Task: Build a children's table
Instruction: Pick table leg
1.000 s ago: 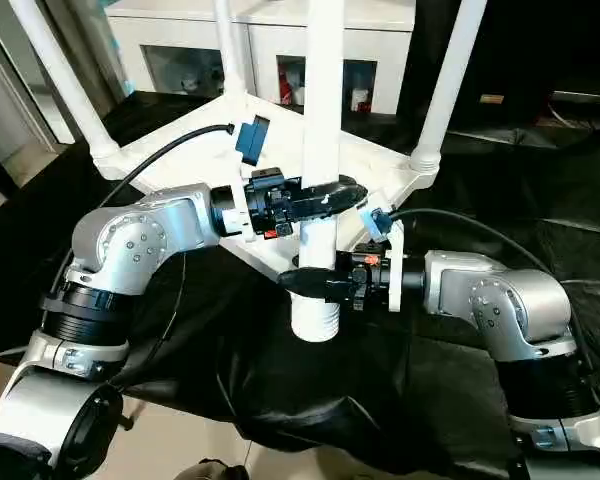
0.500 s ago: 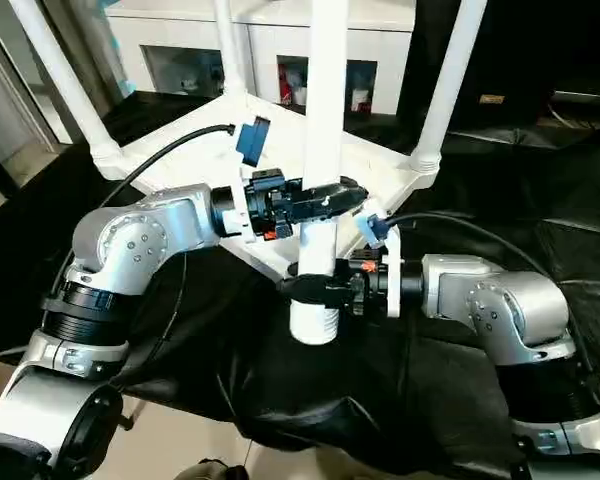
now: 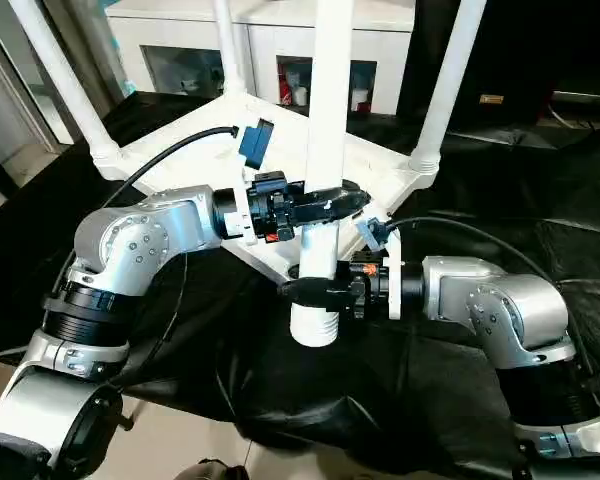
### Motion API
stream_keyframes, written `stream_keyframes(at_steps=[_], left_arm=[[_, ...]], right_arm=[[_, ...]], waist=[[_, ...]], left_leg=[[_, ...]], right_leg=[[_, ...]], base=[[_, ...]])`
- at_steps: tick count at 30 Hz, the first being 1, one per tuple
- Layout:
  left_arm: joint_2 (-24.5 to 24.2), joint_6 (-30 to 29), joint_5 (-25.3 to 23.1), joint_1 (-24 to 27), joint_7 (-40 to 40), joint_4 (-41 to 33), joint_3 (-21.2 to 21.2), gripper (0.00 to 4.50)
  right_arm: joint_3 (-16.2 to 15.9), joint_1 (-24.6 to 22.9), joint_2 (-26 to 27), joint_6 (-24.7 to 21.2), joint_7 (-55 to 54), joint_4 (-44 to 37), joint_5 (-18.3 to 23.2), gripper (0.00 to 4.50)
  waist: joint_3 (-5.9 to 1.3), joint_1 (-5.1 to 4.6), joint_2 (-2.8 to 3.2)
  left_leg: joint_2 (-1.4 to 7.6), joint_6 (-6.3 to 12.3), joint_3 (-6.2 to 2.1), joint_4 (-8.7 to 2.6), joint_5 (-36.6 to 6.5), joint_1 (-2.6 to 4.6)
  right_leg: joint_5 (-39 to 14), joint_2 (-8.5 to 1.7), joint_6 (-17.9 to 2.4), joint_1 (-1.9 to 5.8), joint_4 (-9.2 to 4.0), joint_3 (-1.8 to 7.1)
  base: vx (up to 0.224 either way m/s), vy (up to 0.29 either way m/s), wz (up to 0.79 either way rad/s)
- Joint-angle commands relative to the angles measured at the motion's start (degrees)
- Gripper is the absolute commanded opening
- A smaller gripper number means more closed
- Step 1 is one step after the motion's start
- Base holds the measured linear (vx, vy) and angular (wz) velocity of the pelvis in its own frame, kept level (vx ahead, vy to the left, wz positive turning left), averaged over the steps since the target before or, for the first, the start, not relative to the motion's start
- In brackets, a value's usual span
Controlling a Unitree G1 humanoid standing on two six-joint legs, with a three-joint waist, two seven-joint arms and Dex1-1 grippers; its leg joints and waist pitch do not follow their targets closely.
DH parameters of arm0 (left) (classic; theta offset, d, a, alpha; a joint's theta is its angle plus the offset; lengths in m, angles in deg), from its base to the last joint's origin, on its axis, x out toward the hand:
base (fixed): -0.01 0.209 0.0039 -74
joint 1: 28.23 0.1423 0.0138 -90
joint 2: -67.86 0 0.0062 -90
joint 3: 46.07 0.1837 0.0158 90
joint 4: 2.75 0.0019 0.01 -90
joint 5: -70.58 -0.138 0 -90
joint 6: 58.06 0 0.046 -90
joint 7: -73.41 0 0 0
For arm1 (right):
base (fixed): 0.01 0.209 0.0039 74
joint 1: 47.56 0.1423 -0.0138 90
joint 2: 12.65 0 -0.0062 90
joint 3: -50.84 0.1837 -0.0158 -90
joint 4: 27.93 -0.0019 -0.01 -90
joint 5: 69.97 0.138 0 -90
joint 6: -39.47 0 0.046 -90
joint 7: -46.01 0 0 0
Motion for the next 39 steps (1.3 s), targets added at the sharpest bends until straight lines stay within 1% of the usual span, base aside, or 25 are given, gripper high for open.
stream_keyframes(at_steps=[1, 9, 11, 13, 15, 18, 19, 21, 22, 23, 25, 26, 27, 28, 29, 30, 31, 34, 35, 36, 37, 38, 39], left_arm=[[-0.15, -0.47, 0.44, -1.06, -1.37, -1.28, 0.41, 1.86], [-0.79, -0.88, 0.54, -0.85, -2.35, -1.85, 1.10, 1.86], [-0.90, -0.91, 0.52, -0.86, -2.54, -1.87, 1.17, 1.86], [-0.97, -0.96, 0.51, -0.85, -2.73, -1.90, 1.25, 1.86], [-1.01, -0.80, 0.38, -0.72, -2.99, -2.03, 1.53, 1.86], [-0.98, -0.66, 0.27, -0.64, -3.04, -2.03, 1.67, 1.86], [-1.02, -0.59, 0.24, -0.56, -3.10, -2.13, 1.72, 1.86], [-1.01, -0.45, 0.14, -0.40, -3.07, -2.17, 1.67, 1.86], [-1.01, -0.45, 0.14, -0.40, -3.07, -2.17, 1.67, 1.86], [-0.84, 0.93, -0.66, -0.01, -2.33, -2.16, 1.45, 1.86], [-0.73, 1.78, -1.20, 0.07, -1.88, -1.96, 1.36, 1.86], [-0.57, 2.32, -1.42, 0.14, -1.16, -1.70, 0.86, 2.21], [-0.57, 2.34, -1.43, 0.14, -1.13, -1.69, 0.83, 2.42], [-0.08, 1.75, -0.59, 0.17, -0.02, -1.22, -0.56, 2.56], [0.00, 1.65, -0.45, 0.18, 0.21, -1.13, -0.82, 2.60], [0.03, 1.81, 0.01, 0.56, 0.27, -1.24, -1.52, 2.66], [0.56, 3.37, 0.13, 1.47, 1.63, -1.55, -3.01, 2.76], [1.88, 5.61, 0.98, 2.43, 3.78, -1.22, -5.96, 3.04], [2.39, 7.39, 1.48, 2.89, 3.76, -1.14, -7.25, 3.06], [2.79, 9.00, 1.96, 3.37, 3.77, -1.15, -8.49, 3.06], [3.14, 10.52, 2.29, 3.73, 4.01, -1.02, -9.67, 3.06], [3.35, 12.11, 2.71, 4.11, 3.99, -0.91, -10.92, 3.06], [3.21, 13.92, 3.02, 4.48, 4.54, -0.35, -12.87, 3.06]], right_arm=[[-0.76, -0.25, -0.44, 0.41, -0.37, 0.01, -1.03, 2.90], [-0.40, 0.42, -0.40, 0.86, 0.21, 0.73, -0.74, 2.90], [-0.37, 0.44, -0.35, 0.75, 0.33, 0.66, -0.74, 2.61], [-0.32, 0.42, -0.32, 0.68, 0.36, 0.71, -0.81, 2.50], [-0.24, 0.27, -0.20, 0.64, 0.36, 0.75, -0.85, 2.30], [-0.05, 0.19, 0.05, 0.76, 0.05, 0.92, -0.89, 2.02], [-0.01, 0.14, 0.19, 0.83, -0.13, 0.96, -0.94, 2.00], [0.37, -0.05, 0.76, 1.23, -0.91, 1.41, -1.35, 1.97], [0.37, -0.05, 0.77, 1.23, -0.91, 1.42, -1.35, 1.97], [0.76, -0.42, 1.09, 1.55, -1.32, 1.37, -1.36, 1.96], [0.95, -0.51, 1.20, 1.64, -1.46, 1.41, -1.32, 1.96], [1.25, -0.69, 1.40, 1.94, -1.80, 1.38, -1.40, 1.95], [1.26, -0.70, 1.41, 1.95, -1.82, 1.38, -1.40, 1.95], [1.79, -0.81, 1.82, 2.55, -2.44, 1.50, -1.54, 1.95], [1.90, -0.82, 1.90, 2.62, -2.56, 1.50, -1.53, 1.95], [2.67, -0.82, 2.46, 3.11, -3.22, 1.61, -1.38, 1.95], [4.07, -0.85, 3.51, 3.61, -4.47, 1.64, -0.92, 1.94], [5.12, -1.03, 4.44, 4.47, -5.41, 1.40, -0.60, 1.94], [5.61, -1.01, 4.85, 4.97, -5.90, 1.37, -0.49, 1.93], [6.17, -0.98, 5.27, 5.43, -6.51, 1.31, -0.40, 1.93], [6.63, -0.88, 5.57, 5.80, -7.08, 1.40, -0.30, 1.93], [7.00, -0.81, 5.76, 6.34, -7.54, 1.47, -0.39, 1.93], [7.65, -0.64, 6.03, 7.43, -8.80, 1.99, -1.06, 1.93]], waist=[[-5.18, 0.06, -2.03], [-5.19, 0.05, -2.08], [-5.24, 0.08, -2.08], [-5.27, 0.09, -2.08], [-5.27, 0.10, -1.96], [-5.31, 0.11, -2.01], [-5.29, 0.15, -1.82], [-5.27, 0.08, -1.93], [-5.27, 0.08, -1.90], [-5.21, 0.07, -1.81], [-5.26, 0.04, -1.81], [-5.21, 0.07, -1.62], [-5.23, 0.01, -1.76], [-5.21, -0.02, -1.77], [-5.20, -0.09, -1.55], [-5.25, -0.08, -1.62], [-5.21, -0.15, -1.63], [-5.31, -0.11, -1.70], [-5.26, -0.18, -1.78], [-5.18, -0.25, -1.99], [-5.18, -0.30, -1.95], [-5.13, -0.37, -1.99], [-5.14, -0.45, -2.19]], left_leg=[[2.62, 4.22, -1.44, -3.38, -4.67, 1.54], [2.61, 4.40, -1.45, -3.35, -4.50, 1.49], [2.62, 4.46, -1.44, -3.32, -4.43, 1.53], [2.59, 4.54, -1.44, -3.28, -4.27, 1.49], [2.60, 4.59, -1.44, -3.26, -4.18, 1.49], [2.61, 4.55, -1.44, -3.25, -4.16, 1.51], [2.60, 4.53, -1.46, -3.22, -4.15, 1.52], [2.58, 4.40, -1.45, -3.25, -4.49, 1.46], [2.60, 4.33, -1.46, -3.26, -4.62, 1.49], [2.62, 4.21, -1.48, -3.30, -4.93, 1.55], [2.62, 4.06, -1.50, -3.32, -5.02, 1.58], [2.65, 4.02, -1.52, -3.33, -5.12, 1.58], [2.65, 3.96, -1.53, -3.36, -5.15, 1.57], [2.64, 3.90, -1.50, -3.36, -5.19, 1.55], [2.61, 3.83, -1.51, -3.33, -5.27, 1.56], [2.58, 3.87, -1.50, -3.31, -5.17, 1.55], [2.58, 3.96, -1.48, -3.33, -5.26, 1.50], [2.55, 3.93, -1.47, -3.30, -5.32, 1.54], [2.51, 3.92, -1.46, -3.31, -5.30, 1.46], [2.49, 4.01, -1.42, -3.35, -5.42, 1.41], [2.46, 4.08, -1.45, -3.35, -5.64, 1.38], [2.47, 4.12, -1.43, -3.37, -5.72, 1.41], [2.51, 4.24, -1.36, -3.37, -5.68, 1.50]], right_leg=[[-10.61, -3.10, -13.39, 2.95, -3.99, 2.23], [-10.16, -3.07, -13.50, 3.00, -3.88, 2.21], [-10.09, -3.09, -13.55, 3.01, -3.86, 2.21], [-9.90, -3.09, -13.56, 3.06, -3.81, 2.22], [-9.68, -3.07, -13.67, 3.01, -3.79, 2.21], [-9.49, -3.06, -13.78, 3.02, -3.77, 2.21], [-9.47, -3.08, -13.82, 2.99, -3.73, 2.21], [-9.76, -3.10, -13.80, 3.03, -3.80, 2.20], [-9.94, -3.11, -13.77, 3.00, -3.82, 2.21], [-10.26, -3.06, -13.66, 2.94, -3.90, 2.19], [-10.15, -3.03, -13.61, 2.98, -3.84, 2.19], [-10.18, -3.10, -13.63, 2.95, -3.89, 2.20], [-9.97, -3.05, -13.56, 2.99, -3.88, 2.19], [-9.84, -3.03, -13.62, 3.00, -3.84, 2.20], [-9.62, -3.04, -13.74, 2.96, -3.88, 2.19], [-9.47, -3.05, -13.79, 3.01, -3.85, 2.18], [-9.41, -3.03, -13.96, 2.98, -3.95, 2.17], [-9.40, -3.03, -13.95, 3.03, -3.97, 2.13], [-9.46, -2.99, -13.85, 3.06, -3.96, 2.12], [-9.83, -2.98, -13.69, 3.06, -4.09, 2.11], [-10.50, -3.00, -13.38, 3.10, -4.12, 2.07], [-10.85, -3.02, -13.20, 3.04, -4.20, 2.08], [-11.04, -2.97, -12.86, 2.93, -4.24, 2.12]], base=[[0.000, 0.000, 0.00], [0.000, 0.000, 0.00], [0.000, 0.000, 0.00], [0.000, 0.000, 0.00], [0.000, 0.000, 0.00], [0.000, 0.000, 0.00], [0.000, 0.000, 0.00], [0.000, 0.000, 0.00], [0.000, 0.000, 0.00], [0.000, 0.000, 0.00], [0.000, 0.000, 0.00], [0.000, 0.000, 0.00], [0.000, 0.000, 0.00], [0.000, 0.000, 0.00], [0.000, 0.000, 0.00], [0.000, 0.000, 0.00], [0.000, 0.000, 0.00], [0.000, 0.000, 0.00], [0.000, 0.000, 0.00], [0.000, 0.000, 0.00], [0.000, 0.000, 0.00], [0.000, 0.000, 0.00], [0.000, 0.000, 0.00]])
